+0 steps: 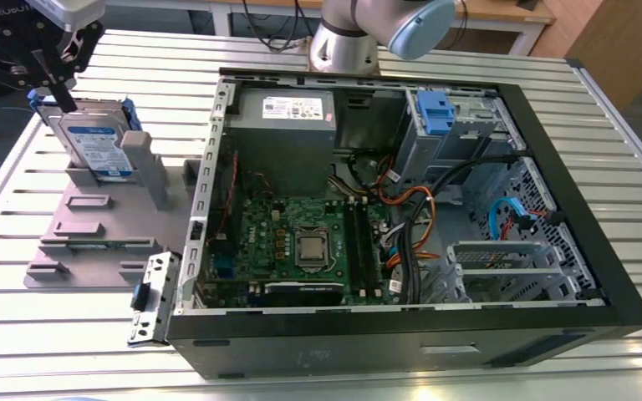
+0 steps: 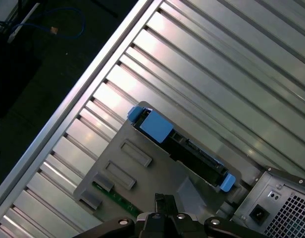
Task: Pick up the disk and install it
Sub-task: 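Pick up the disk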
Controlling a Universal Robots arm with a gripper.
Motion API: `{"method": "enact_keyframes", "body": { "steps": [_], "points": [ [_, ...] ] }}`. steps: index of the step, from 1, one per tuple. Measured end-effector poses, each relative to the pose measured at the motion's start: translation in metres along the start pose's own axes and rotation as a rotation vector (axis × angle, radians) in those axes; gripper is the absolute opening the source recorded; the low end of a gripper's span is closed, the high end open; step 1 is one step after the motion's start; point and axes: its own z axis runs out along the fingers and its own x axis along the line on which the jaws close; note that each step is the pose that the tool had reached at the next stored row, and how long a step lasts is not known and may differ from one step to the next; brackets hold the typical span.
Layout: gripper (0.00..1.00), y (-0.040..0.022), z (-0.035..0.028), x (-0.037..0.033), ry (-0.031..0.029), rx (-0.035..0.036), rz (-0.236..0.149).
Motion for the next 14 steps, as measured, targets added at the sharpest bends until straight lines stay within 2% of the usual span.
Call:
{"method": "enact_keyframes", "body": {
  "steps": [14],
  "points": [
    [0.11,0.0,0.0,0.0,0.0001,0.0001,-0.008]
  ]
}}
